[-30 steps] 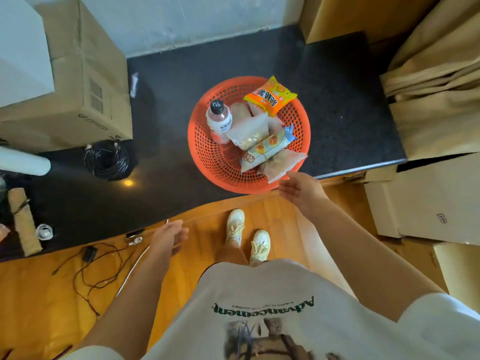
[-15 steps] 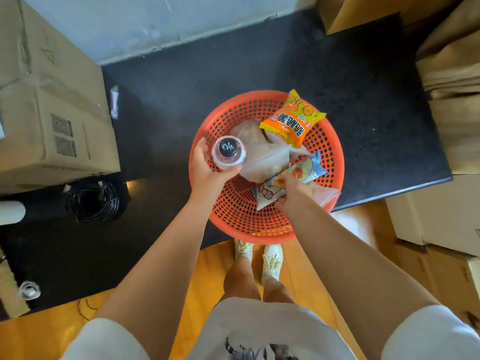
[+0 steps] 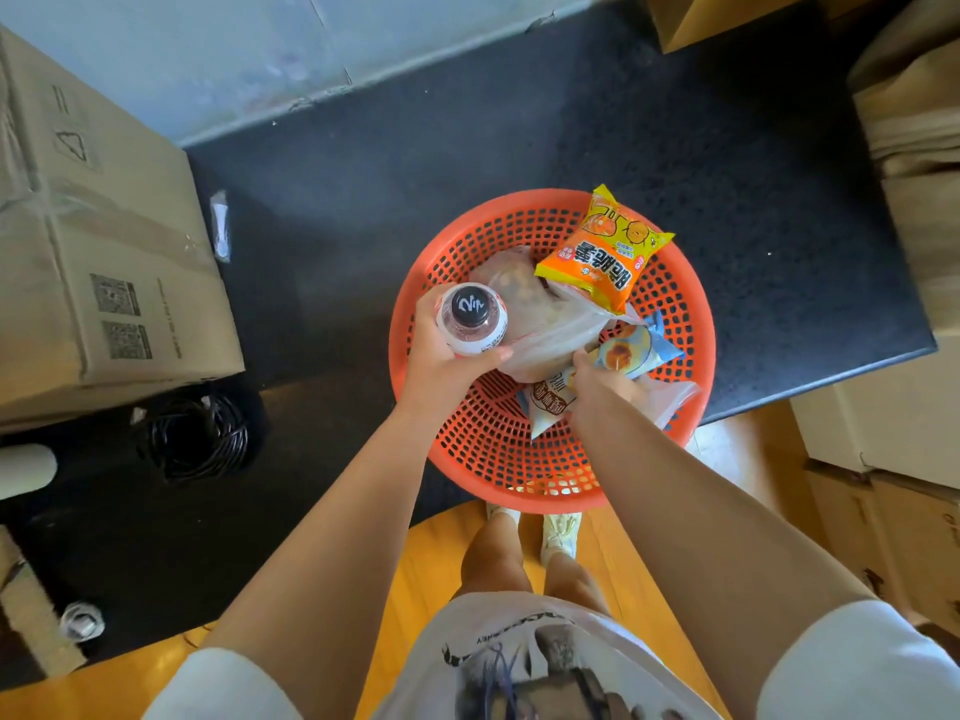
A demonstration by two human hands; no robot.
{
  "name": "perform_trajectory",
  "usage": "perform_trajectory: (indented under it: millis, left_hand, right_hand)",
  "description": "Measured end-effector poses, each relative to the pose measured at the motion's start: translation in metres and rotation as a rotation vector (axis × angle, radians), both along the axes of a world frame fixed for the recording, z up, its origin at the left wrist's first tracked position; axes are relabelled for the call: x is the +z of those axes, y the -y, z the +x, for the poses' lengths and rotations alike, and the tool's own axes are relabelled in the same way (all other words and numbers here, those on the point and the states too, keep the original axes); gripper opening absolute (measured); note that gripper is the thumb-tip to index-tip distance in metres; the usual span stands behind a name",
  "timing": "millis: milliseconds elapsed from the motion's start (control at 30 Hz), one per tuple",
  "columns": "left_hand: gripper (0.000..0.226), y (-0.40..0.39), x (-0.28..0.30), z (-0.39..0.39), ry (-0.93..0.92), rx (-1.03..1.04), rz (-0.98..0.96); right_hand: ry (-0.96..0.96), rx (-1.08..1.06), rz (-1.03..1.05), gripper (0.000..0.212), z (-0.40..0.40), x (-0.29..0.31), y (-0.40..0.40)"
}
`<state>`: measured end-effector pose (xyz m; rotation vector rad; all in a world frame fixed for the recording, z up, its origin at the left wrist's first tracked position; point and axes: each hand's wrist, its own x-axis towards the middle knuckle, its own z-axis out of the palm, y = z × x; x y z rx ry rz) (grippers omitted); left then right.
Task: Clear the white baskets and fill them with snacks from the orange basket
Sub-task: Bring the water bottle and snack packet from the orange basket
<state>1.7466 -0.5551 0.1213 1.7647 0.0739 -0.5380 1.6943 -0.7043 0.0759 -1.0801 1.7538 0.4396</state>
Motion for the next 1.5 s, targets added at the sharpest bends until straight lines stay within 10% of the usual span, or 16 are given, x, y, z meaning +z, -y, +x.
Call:
perform_trajectory:
  millis: [133,500,833,1000,1167,1500]
  left_hand:
    - [0.077,-0.004,-0.006,-0.005,0.087,-0.038,0.105]
    - [0.082,-0.005,0.044,-0.001,0.021,0.087,-0.030]
    - [0.062,0.045,0.120,-0.052,-0.190,-0.069,-0.416]
    - [0.111,0.071,0.141,-0.133,-0.428,-0.255,-0.378]
    - [0.077,0.078,0.157,-0.247,-0.507,-0.563,-0.389]
    - [0.103,0.020,0.191,-0.497,-0.578,-1.209,-0.199]
  right_hand:
    - [0.092,-0.085,-0.020,0.029,-0.006,0.011,0.005]
    - [0.583,-0.092,0.025,0.010,-0.073,0.083,0.021]
    - [0.864,-0.353,-0.061,0.045,-0.165,0.158,0.035]
    - [0.860,-0.434,-0.173,0.031,-0.255,0.189,0.026]
    - [0.856,-0.677,-0.360,0.013,-0.381,0.212,-0.015]
    - [0.804,-1.176,-0.683,0.028,-0.633,0.236,-0.192]
